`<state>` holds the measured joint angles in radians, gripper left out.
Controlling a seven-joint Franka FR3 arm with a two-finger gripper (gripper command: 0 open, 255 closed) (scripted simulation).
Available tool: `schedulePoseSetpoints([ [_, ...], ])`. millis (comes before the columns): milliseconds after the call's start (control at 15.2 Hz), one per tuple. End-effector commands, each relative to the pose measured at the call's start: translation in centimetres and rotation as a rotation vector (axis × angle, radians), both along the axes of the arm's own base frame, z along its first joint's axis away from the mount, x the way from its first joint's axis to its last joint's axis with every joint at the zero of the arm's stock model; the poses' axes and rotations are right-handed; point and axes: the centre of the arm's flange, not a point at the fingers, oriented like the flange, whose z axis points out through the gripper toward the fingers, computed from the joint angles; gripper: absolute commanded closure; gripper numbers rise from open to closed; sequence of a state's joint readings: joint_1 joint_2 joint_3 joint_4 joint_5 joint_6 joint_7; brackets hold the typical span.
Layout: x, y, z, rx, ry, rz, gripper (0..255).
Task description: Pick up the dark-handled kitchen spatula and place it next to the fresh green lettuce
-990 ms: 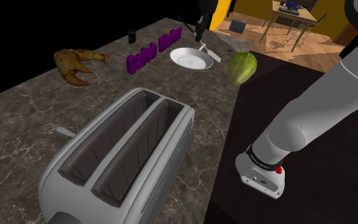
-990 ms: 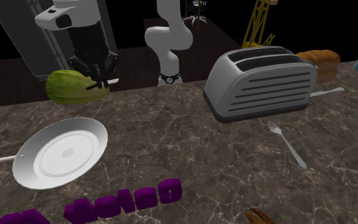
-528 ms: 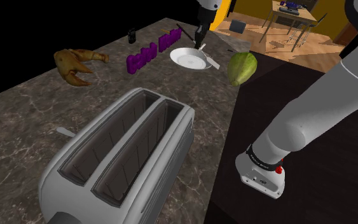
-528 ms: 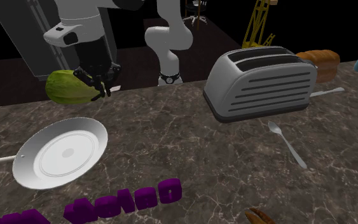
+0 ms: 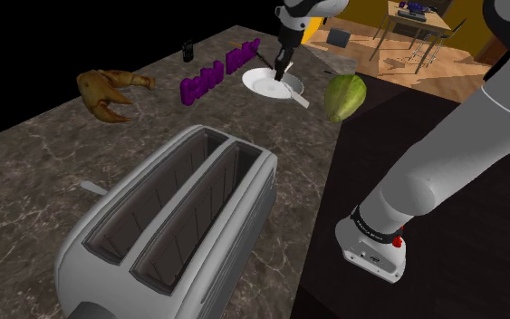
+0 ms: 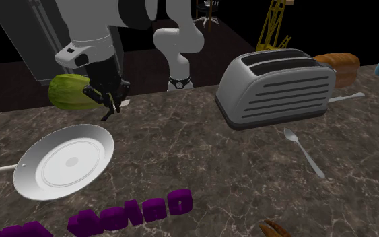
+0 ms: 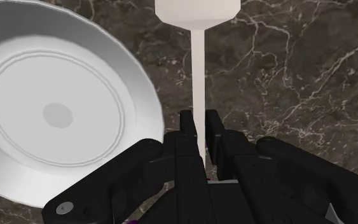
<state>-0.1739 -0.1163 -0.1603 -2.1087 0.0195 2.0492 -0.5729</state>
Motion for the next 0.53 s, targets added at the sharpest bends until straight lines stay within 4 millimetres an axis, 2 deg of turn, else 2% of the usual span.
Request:
schedulePoseSetpoints([
  [0,-0.2,0.1,-1.1,0.000,0.000,0.000,255],
  [462,-0.2,0.1,-4.8,0.000,0.000,0.000,255],
])
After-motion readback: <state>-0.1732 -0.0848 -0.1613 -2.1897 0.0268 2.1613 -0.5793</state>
